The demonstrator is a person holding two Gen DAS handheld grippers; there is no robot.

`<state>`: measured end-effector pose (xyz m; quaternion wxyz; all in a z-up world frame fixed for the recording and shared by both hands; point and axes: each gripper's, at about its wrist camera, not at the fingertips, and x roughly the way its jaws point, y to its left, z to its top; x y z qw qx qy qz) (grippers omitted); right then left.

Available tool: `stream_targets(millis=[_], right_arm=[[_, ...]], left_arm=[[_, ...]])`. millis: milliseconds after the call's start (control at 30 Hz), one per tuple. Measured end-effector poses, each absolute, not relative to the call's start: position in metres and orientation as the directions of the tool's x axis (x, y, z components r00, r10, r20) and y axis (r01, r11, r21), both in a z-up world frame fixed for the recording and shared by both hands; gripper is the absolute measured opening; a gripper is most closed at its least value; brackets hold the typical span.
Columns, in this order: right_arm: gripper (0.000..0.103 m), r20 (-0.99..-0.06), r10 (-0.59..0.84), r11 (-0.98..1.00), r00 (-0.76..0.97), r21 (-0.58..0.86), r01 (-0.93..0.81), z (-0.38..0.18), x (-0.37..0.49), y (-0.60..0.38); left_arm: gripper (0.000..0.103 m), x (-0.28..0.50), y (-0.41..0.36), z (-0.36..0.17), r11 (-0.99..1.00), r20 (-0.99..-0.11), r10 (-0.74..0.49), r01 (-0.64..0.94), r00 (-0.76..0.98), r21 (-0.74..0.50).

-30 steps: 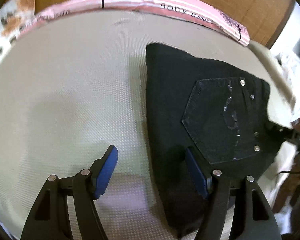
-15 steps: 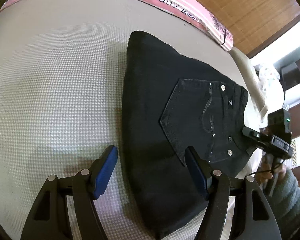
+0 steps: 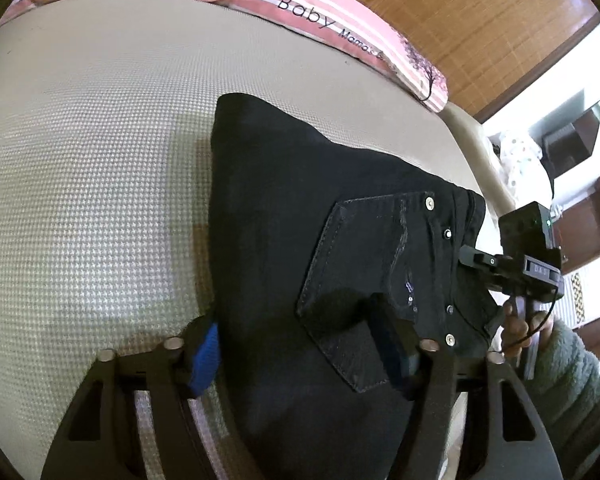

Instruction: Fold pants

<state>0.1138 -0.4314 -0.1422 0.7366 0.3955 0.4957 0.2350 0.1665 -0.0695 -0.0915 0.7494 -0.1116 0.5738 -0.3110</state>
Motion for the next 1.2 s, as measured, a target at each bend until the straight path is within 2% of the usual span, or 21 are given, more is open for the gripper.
stream_targets(millis=[100,200,500,567,667,833,1200], right_arm=[[0.039,-0.553,0.725,0.589,0.411,0.807,0.045,-0.141,0.111,-0.431],[0.038,-0.557,0.715,0.595,0.422,0.802,0.05,-0.141,0.109,-0.431],[0.038,-0.572,0.692,0.603,0.44,0.793,0.082,-0.137,0.106,-0.429],[0.038,-0.593,0.667,0.624,0.451,0.776,0.096,-0.133,0.104,-0.425],[0.033,-0.612,0.635,0.642,0.471,0.757,0.117,-0.126,0.1,-0.419],[0.027,-0.637,0.586,0.674,0.501,0.726,0.135,-0.111,0.095,-0.408],[0.02,-0.635,0.571,0.685,0.52,0.718,0.124,-0.081,0.097,-0.384]], left_arm=[[0.04,0.166,-0.06,-0.094,0.791,-0.793,-0.59,0.307,0.152,-0.53],[0.033,0.167,-0.047,-0.098,0.766,-0.762,-0.633,0.249,0.134,-0.592],[0.033,0.17,-0.051,-0.102,0.77,-0.767,-0.629,0.232,0.124,-0.594],[0.033,0.169,-0.058,-0.098,0.801,-0.798,-0.586,0.25,0.139,-0.544],[0.03,0.161,-0.079,-0.088,0.855,-0.858,-0.475,0.333,0.197,-0.397],[0.019,0.15,-0.097,-0.076,0.878,-0.888,-0.376,0.409,0.265,-0.25],[0.014,0.139,-0.083,-0.059,0.875,-0.875,-0.378,0.425,0.303,-0.231]])
